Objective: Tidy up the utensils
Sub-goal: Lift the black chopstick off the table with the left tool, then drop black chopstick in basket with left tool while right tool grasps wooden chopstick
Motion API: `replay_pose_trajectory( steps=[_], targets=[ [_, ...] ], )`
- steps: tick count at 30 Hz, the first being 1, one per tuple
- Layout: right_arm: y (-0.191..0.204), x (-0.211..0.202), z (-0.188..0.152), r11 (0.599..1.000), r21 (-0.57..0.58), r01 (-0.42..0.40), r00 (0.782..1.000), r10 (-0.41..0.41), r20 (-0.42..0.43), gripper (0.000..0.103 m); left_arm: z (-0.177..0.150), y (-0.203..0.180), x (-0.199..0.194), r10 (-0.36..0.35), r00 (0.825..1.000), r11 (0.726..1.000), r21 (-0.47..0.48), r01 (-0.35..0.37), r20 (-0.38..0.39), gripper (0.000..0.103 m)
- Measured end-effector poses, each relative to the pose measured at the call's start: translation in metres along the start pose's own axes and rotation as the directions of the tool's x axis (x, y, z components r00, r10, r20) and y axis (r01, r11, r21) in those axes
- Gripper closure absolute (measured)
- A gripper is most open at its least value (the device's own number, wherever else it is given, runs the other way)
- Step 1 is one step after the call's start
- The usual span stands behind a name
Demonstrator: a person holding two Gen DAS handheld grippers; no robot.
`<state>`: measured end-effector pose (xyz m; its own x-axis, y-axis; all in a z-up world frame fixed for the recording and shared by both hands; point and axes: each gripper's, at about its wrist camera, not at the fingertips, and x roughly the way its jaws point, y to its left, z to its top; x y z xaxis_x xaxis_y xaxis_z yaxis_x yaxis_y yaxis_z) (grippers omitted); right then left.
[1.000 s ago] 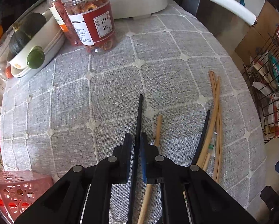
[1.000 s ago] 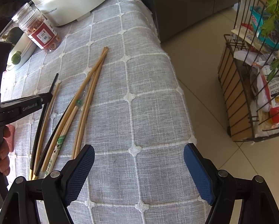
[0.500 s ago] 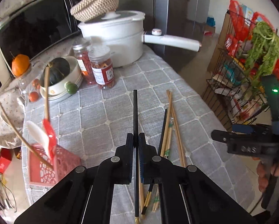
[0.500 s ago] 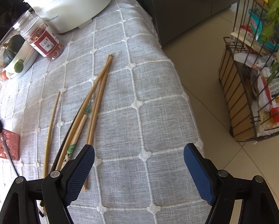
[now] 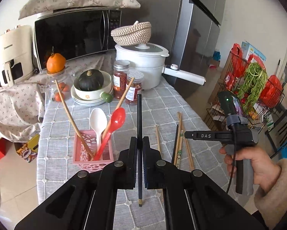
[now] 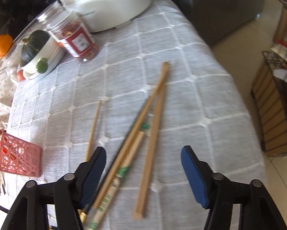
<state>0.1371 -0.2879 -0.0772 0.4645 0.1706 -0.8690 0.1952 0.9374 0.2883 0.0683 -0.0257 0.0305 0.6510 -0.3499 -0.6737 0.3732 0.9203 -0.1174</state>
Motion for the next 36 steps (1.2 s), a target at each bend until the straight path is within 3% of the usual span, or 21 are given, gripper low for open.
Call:
replay_pose_trajectory(
  steps=[4, 7, 13, 16, 17, 20, 27, 36],
  targets=[
    [0.03, 0.023, 0.008, 0.998, -0.031, -0.05, 0.999, 0.049, -0.025, 0.059, 0.0, 0.021, -0.007, -0.024, 1.0, 0.999, -0.046, 0.024, 0.001, 0.098],
    [0.048, 0.044, 0.012, 0.997, -0.052, -0.05, 0.998, 0.048, -0.042, 0.065, 0.001, 0.03, -0.012, -0.033, 0.999, 0.998, -0.062, 0.033, 0.007, 0.098],
    [0.067, 0.084, 0.012, 0.998, -0.068, -0.002, 0.995, -0.005, -0.097, 0.078, 0.001, 0.043, -0.019, -0.034, 0.999, 0.996, -0.085, 0.034, 0.01, 0.098],
    [0.083, 0.086, 0.009, 0.982, -0.172, 0.08, 0.995, -0.09, -0.05, 0.092, 0.001, 0.049, -0.022, -0.031, 0.999, 0.995, -0.098, 0.033, 0.017, 0.098],
    [0.086, 0.087, 0.007, 0.975, -0.199, 0.095, 0.994, -0.104, -0.039, 0.092, 0.002, 0.051, -0.023, -0.031, 0.999, 0.994, -0.103, 0.033, 0.02, 0.098],
    [0.085, 0.084, 0.004, 0.977, -0.196, 0.081, 0.995, -0.089, -0.032, 0.096, 0.005, 0.056, -0.03, -0.036, 0.999, 0.992, -0.12, 0.04, 0.037, 0.098],
    [0.073, 0.023, 0.003, 0.99, -0.119, -0.069, 0.996, 0.075, 0.046, 0.098, 0.015, 0.062, -0.07, -0.041, 0.986, 0.987, -0.146, 0.064, 0.16, 0.098],
    [0.076, -0.077, -0.014, 0.971, -0.174, -0.165, 0.949, 0.205, 0.241, 0.098, 0.028, 0.078, -0.119, 0.013, 0.94, 0.976, -0.207, 0.061, 0.341, 0.098]
  ],
)
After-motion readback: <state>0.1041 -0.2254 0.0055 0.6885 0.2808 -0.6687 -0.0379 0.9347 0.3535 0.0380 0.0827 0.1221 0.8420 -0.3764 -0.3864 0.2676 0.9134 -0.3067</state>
